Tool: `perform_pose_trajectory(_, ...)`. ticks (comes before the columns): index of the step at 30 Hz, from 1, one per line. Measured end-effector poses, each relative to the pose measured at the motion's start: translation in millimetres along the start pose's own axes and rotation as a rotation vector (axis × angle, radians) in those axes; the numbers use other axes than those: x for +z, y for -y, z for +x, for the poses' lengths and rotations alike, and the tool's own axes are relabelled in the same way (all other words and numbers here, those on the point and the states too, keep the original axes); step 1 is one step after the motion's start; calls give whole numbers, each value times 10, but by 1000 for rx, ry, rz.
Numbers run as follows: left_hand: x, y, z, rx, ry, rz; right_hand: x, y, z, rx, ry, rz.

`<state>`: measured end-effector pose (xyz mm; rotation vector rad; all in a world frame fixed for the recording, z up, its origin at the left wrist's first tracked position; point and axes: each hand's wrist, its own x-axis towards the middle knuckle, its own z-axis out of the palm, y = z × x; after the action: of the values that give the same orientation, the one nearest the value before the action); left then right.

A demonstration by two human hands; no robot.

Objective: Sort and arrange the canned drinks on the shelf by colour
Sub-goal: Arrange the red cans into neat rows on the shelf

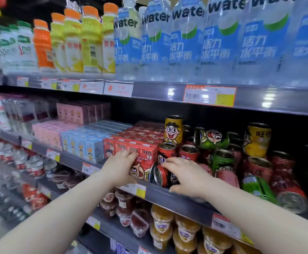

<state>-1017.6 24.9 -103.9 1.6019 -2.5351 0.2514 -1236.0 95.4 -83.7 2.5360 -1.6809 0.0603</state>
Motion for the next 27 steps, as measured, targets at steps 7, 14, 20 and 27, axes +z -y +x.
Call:
perform_pose_trajectory(7, 64, 260, 167, 71, 89, -71, 46, -50, 285, 15, 99, 4)
perform_pose_trajectory(14, -39, 290, 223, 116, 115, -311, -50, -35, 313, 17, 96, -40)
perform_pose_trajectory(20, -152, 259, 206, 153, 125, -432, -103, -80, 201, 52, 53, 115)
perform_pose_trajectory(27, -335, 207, 197, 147, -4, -589, -90, -213, 125, 149, -6, 402)
